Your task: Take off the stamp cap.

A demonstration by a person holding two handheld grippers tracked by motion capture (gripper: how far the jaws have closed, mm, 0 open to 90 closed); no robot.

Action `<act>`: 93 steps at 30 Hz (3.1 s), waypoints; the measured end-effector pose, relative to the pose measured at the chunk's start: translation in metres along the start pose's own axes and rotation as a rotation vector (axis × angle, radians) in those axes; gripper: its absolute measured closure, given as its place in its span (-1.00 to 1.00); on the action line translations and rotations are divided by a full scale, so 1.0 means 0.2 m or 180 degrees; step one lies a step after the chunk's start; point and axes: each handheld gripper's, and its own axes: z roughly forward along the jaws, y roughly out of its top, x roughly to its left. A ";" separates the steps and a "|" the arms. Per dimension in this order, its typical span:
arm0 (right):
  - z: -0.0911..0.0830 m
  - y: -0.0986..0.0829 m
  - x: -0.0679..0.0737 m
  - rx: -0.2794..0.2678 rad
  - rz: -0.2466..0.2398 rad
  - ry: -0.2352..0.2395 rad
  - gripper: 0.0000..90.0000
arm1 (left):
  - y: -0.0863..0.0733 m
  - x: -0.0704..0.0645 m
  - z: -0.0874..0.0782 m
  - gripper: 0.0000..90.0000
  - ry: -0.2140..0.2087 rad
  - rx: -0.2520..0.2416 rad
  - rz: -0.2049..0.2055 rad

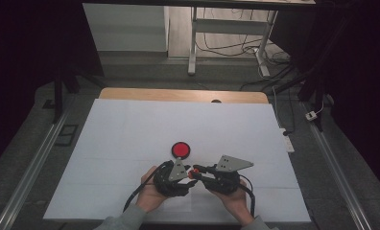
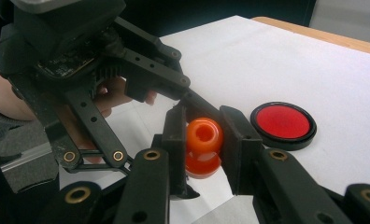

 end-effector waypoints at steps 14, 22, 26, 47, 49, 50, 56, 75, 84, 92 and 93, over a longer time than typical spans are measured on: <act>0.00 0.00 0.00 0.0008 0.0005 0.0003 0.60 | 0.00 -0.01 0.00 0.27 0.0030 0.0032 0.0087; 0.00 0.00 0.00 0.0007 0.0010 0.0007 0.60 | -0.01 -0.01 0.01 0.41 0.0029 0.0041 0.0104; 0.00 0.00 0.00 0.0010 0.0011 0.0009 0.60 | -0.01 -0.01 0.01 0.42 0.0033 0.0043 0.0127; 0.01 -0.01 0.00 0.0029 0.0001 -0.0003 0.61 | -0.02 -0.02 0.01 0.45 0.0029 0.0073 0.0152; 0.01 -0.01 0.01 0.0031 -0.0005 -0.0004 0.61 | -0.02 -0.01 0.01 0.45 0.0023 0.0077 0.0148; 0.01 -0.01 0.01 0.0022 -0.0003 -0.0007 0.61 | -0.02 -0.01 0.01 0.45 0.0023 0.0082 0.0145; 0.01 -0.01 0.01 0.0037 -0.0031 -0.0020 0.61 | -0.02 -0.01 0.01 0.45 0.0008 0.0085 0.0125; 0.02 -0.01 0.02 0.0051 -0.0092 -0.0070 0.61 | -0.03 -0.01 0.02 0.46 -0.0007 0.0083 0.0124; 0.02 -0.01 0.03 0.0042 -0.0096 -0.0086 0.62 | -0.03 -0.01 0.02 0.46 -0.0008 0.0066 0.0118; 0.02 -0.01 0.03 0.0034 -0.0091 -0.0089 0.62 | -0.03 -0.01 0.01 0.46 -0.0007 0.0072 0.0132; 0.02 -0.01 0.03 0.0035 -0.0092 -0.0090 0.62 | -0.03 -0.01 0.01 0.46 -0.0007 0.0073 0.0134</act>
